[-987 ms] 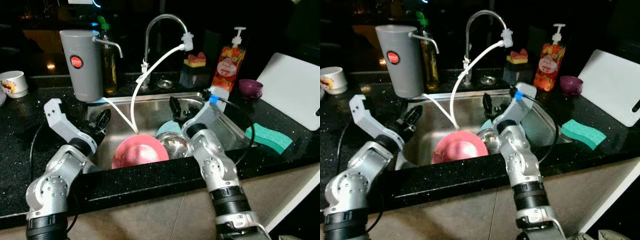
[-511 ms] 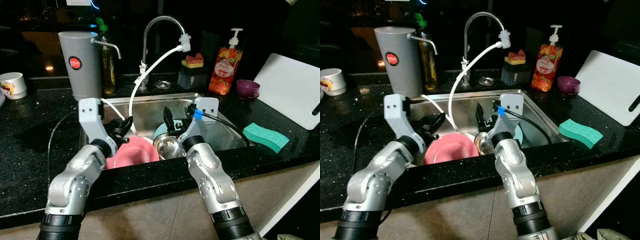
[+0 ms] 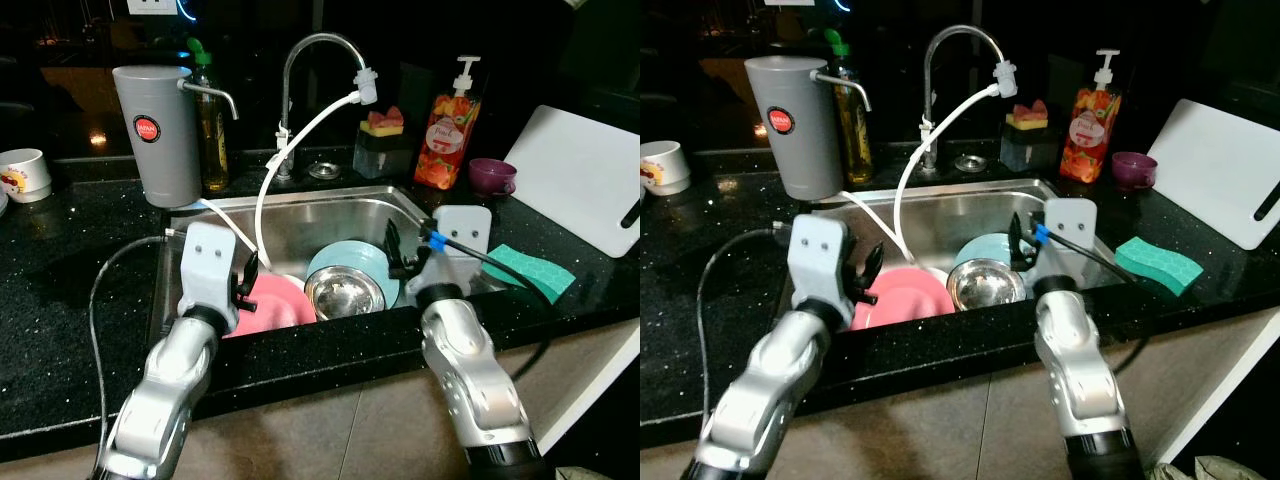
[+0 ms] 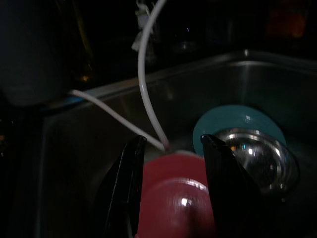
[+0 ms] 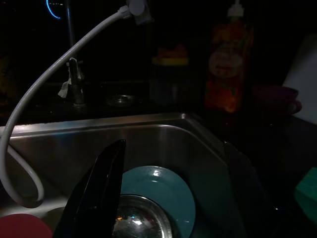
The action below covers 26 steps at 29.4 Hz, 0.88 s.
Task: Kitchen organization
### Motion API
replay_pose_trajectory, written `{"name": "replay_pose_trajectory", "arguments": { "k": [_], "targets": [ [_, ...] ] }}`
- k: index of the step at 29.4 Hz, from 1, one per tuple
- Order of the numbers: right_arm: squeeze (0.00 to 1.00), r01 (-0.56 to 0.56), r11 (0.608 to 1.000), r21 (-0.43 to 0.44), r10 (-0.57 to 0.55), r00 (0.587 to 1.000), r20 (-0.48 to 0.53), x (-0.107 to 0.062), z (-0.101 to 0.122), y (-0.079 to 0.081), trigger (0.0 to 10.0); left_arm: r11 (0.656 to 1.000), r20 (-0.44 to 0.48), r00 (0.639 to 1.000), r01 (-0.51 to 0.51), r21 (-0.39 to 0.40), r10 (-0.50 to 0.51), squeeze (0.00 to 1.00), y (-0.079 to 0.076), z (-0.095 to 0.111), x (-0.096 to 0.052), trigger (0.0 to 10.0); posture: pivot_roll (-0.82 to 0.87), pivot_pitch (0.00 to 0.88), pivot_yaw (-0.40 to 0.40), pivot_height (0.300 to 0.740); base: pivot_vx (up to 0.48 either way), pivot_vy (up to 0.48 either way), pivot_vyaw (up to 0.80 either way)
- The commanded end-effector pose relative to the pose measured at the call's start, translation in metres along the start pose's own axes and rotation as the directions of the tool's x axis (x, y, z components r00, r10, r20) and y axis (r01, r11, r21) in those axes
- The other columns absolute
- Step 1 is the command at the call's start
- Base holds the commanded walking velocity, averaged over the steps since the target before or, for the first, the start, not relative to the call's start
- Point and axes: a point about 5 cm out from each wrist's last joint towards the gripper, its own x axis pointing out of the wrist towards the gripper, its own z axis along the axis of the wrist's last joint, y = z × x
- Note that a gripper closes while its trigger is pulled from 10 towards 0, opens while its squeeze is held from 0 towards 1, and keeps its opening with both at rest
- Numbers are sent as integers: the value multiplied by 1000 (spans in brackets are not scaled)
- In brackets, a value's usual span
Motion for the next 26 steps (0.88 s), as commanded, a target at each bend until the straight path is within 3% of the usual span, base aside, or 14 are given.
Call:
{"name": "replay_pose_trajectory", "arguments": {
  "k": [1, 7, 26],
  "targets": [
    [0, 6, 1000, -18, -6, 1000, -4, -3, 0, -2, 10000, 999, 38, 999, 0, 33, -1, 0, -1, 5, -3, 10000, 76, 73, -12, 740, 0, 0, 0],
    [0, 4, 1000, -31, -7, 997, -74, -19, -19, -3, 10000, 998, 52, 999, -10, 66, 6, 0, -3, 2, -9, 10000, 73, 71, -8, 740, 0, 0, 0],
    [0, -20, 999, -27, 18, 996, -88, -16, -19, 1, 10000, 994, 54, 995, -84, 72, 81, 0, 6, -2, -20, 10000, 88, 88, -38, 740, 0, 0, 0]
  ]
}}
